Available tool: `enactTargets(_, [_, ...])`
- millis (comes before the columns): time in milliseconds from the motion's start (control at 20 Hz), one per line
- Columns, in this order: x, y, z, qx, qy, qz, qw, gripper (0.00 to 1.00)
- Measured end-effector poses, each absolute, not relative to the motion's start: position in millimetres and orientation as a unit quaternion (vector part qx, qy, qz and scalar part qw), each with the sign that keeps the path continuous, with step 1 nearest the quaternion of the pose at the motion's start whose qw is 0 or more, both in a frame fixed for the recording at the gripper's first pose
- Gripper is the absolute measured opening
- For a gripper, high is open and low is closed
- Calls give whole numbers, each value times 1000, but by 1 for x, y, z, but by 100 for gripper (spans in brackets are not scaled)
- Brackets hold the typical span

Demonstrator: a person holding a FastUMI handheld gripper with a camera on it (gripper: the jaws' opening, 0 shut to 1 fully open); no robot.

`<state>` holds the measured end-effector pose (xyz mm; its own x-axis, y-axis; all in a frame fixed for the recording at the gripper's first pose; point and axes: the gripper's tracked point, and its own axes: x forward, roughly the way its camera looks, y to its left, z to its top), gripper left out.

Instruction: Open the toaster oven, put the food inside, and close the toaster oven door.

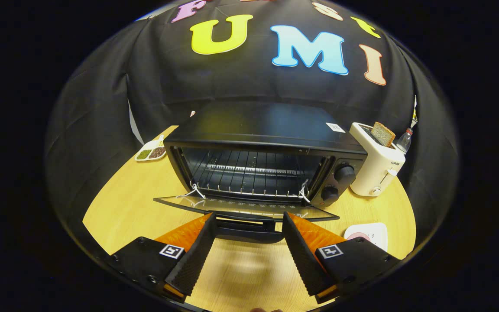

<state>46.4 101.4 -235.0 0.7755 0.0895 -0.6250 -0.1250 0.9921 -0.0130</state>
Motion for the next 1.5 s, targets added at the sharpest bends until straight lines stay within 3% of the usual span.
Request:
enactTargets(350, [-1, 91, -311, 18, 453, 52, 890, 97])
enactTargets(850, [-46, 27, -283, -32, 427, 29, 903, 97])
enactTargets(1500, [-13, -115, -256, 5, 416, -22, 909, 97])
